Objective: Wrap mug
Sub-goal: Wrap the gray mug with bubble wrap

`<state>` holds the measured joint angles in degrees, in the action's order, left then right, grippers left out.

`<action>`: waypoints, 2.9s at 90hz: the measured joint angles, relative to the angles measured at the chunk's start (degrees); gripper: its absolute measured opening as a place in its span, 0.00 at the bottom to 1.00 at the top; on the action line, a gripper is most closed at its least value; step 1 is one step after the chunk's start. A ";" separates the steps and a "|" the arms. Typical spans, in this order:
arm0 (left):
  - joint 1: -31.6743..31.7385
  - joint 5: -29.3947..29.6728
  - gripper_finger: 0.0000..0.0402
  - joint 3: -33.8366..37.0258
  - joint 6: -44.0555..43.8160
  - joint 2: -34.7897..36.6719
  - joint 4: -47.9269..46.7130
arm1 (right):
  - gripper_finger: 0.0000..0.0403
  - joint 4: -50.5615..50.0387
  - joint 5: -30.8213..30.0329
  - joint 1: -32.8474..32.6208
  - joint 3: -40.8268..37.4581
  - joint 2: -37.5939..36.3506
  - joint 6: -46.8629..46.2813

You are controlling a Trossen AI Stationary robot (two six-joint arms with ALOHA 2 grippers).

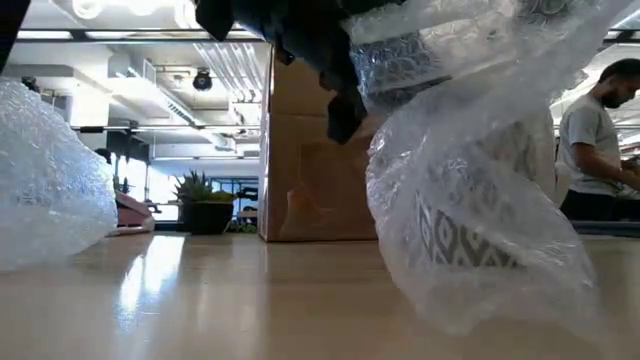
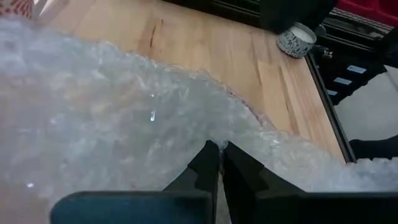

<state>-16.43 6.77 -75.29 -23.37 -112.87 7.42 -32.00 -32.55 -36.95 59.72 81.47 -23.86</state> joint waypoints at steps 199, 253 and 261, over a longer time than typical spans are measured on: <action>-0.79 -1.14 0.00 1.88 3.16 2.25 2.13 | 0.01 -17.68 17.79 9.46 14.72 9.07 8.92; 0.00 -1.25 0.01 1.75 0.92 0.89 3.16 | 0.01 -9.91 20.19 10.92 9.66 15.94 10.39; -0.39 -1.30 0.00 0.64 0.52 2.45 1.21 | 0.01 -10.08 20.13 11.19 9.64 17.77 10.42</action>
<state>-16.82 5.48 -74.65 -22.85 -110.41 8.63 -42.08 -12.43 -25.76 69.36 99.24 -13.44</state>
